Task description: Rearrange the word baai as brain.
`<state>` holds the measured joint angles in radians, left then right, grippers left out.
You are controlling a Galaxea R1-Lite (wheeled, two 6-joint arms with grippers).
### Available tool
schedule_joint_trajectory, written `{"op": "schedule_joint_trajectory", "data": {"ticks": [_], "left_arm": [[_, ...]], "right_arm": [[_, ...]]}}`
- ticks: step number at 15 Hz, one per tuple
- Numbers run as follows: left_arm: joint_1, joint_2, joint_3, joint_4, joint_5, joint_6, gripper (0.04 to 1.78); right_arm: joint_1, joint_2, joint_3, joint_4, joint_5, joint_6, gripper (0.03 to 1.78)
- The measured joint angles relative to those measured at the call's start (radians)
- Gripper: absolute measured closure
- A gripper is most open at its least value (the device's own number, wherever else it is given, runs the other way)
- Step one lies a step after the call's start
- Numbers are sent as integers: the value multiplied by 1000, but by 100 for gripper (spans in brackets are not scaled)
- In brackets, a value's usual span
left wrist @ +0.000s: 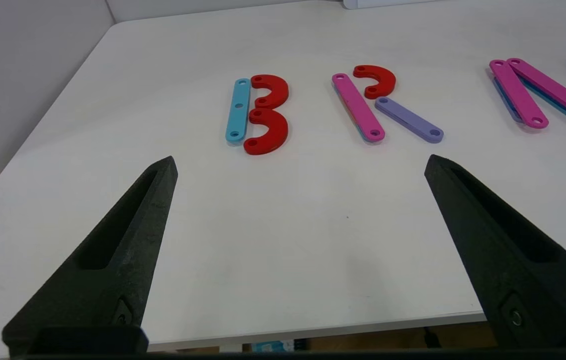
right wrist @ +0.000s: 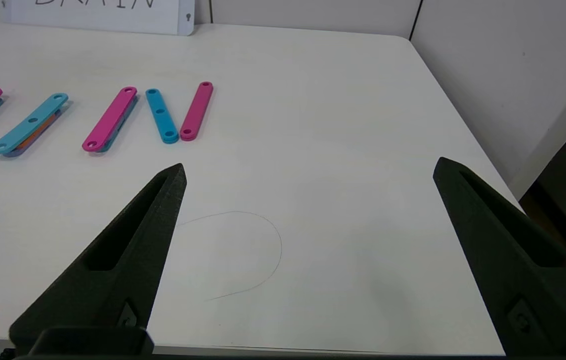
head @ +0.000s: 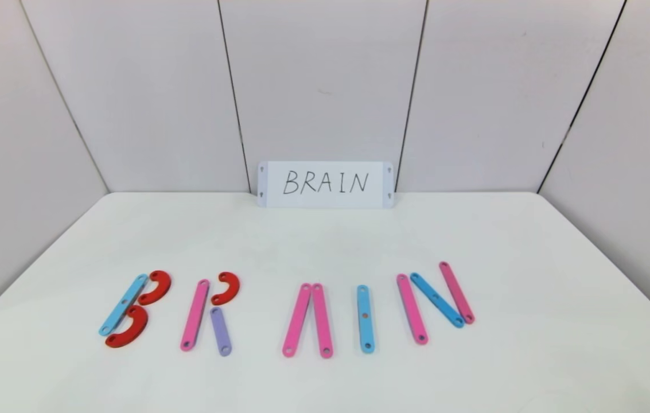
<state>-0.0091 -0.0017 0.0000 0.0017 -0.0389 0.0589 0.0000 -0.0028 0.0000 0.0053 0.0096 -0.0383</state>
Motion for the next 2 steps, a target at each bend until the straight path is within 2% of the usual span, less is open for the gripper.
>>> {"op": "schedule_joint_trajectory", "data": {"ticks": [2], "left_arm": [[0,0,0,0,0,-7,8]], "right_arm": [[0,0,0,-1,-2,2,8]]}}
